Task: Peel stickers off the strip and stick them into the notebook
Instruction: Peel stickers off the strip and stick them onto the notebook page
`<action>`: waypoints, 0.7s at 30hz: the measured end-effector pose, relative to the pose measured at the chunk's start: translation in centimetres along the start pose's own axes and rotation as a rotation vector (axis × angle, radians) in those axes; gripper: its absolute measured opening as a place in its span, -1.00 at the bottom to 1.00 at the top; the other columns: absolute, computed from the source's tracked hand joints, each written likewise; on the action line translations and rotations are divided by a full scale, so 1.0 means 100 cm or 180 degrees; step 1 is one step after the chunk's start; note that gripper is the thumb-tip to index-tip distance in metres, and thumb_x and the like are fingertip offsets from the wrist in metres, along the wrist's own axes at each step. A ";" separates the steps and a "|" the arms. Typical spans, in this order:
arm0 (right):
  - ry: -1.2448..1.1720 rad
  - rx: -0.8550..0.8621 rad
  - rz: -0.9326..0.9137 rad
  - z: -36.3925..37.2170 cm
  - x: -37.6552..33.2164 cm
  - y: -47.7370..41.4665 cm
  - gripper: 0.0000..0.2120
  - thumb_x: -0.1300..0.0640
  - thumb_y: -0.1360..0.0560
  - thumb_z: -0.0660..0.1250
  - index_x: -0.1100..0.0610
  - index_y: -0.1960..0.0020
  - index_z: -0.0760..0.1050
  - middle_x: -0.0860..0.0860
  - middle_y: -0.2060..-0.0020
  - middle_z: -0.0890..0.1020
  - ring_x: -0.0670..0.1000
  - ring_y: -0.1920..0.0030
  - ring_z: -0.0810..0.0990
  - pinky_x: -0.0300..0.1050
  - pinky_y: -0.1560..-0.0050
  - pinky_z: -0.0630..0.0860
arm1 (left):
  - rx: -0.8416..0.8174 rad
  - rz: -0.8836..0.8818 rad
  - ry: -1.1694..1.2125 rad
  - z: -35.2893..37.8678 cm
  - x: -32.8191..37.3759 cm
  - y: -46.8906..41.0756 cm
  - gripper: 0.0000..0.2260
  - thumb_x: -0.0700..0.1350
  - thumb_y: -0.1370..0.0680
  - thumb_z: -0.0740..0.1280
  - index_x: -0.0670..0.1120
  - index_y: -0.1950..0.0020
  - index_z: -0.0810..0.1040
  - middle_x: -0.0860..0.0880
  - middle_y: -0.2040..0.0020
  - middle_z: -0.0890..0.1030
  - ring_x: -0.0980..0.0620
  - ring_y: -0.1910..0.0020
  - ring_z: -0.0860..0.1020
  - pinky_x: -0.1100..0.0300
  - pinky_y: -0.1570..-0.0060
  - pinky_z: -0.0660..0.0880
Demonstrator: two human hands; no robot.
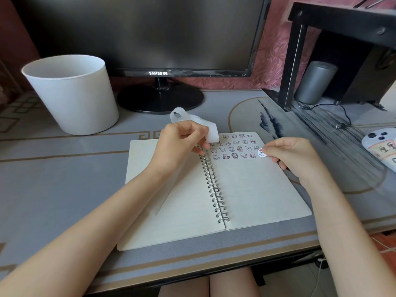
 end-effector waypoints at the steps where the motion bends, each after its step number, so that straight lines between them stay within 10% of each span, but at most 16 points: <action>1: 0.0006 0.0002 0.0001 0.000 0.000 0.000 -0.98 0.30 -0.41 0.42 0.22 0.16 0.61 0.02 0.47 0.52 -0.20 0.60 0.35 -0.37 0.57 0.25 | 0.0002 0.0002 -0.0001 0.000 0.000 0.000 -0.80 -0.24 -0.59 0.28 -0.24 0.20 0.59 0.03 0.38 0.61 0.13 0.37 0.59 0.27 0.29 0.58; 21: 0.0110 0.0024 -0.0132 0.001 0.003 -0.003 -0.93 0.28 -0.38 0.43 0.15 0.24 0.61 0.03 0.44 0.56 -0.15 0.51 0.38 -0.33 0.51 0.26 | 0.0018 0.0009 -0.0029 0.000 0.000 0.000 -0.81 -0.23 -0.59 0.28 -0.28 0.17 0.58 0.01 0.36 0.60 0.13 0.36 0.59 0.29 0.30 0.56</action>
Point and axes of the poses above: each hand's wrist, its own y-axis away from the middle knuckle, its own z-axis out of the palm, x = y × z, the point moved 7 cm from there along -y, towards the middle knuckle
